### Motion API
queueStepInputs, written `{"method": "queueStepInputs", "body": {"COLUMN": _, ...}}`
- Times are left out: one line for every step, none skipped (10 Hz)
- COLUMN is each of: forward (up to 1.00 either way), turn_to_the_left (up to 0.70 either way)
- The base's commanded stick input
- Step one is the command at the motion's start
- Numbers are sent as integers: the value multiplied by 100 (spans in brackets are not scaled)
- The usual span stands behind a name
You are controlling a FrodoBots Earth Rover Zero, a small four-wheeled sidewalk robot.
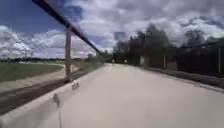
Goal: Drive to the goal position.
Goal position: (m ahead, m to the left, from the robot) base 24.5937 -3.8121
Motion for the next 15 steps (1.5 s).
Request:
{"method": "queueStepInputs", "body": {"forward": 100, "turn_to_the_left": -1}}
{"method": "queueStepInputs", "body": {"forward": 100, "turn_to_the_left": 0}}
{"method": "queueStepInputs", "body": {"forward": 100, "turn_to_the_left": 0}}
{"method": "queueStepInputs", "body": {"forward": 100, "turn_to_the_left": 0}}
{"method": "queueStepInputs", "body": {"forward": 100, "turn_to_the_left": 0}}
{"method": "queueStepInputs", "body": {"forward": 100, "turn_to_the_left": 0}}
{"method": "queueStepInputs", "body": {"forward": 100, "turn_to_the_left": 0}}
{"method": "queueStepInputs", "body": {"forward": 100, "turn_to_the_left": 0}}
{"method": "queueStepInputs", "body": {"forward": 100, "turn_to_the_left": 0}}
{"method": "queueStepInputs", "body": {"forward": 100, "turn_to_the_left": 0}}
{"method": "queueStepInputs", "body": {"forward": 100, "turn_to_the_left": 0}}
{"method": "queueStepInputs", "body": {"forward": 100, "turn_to_the_left": 0}}
{"method": "queueStepInputs", "body": {"forward": 100, "turn_to_the_left": 0}}
{"method": "queueStepInputs", "body": {"forward": 100, "turn_to_the_left": 0}}
{"method": "queueStepInputs", "body": {"forward": 100, "turn_to_the_left": 0}}
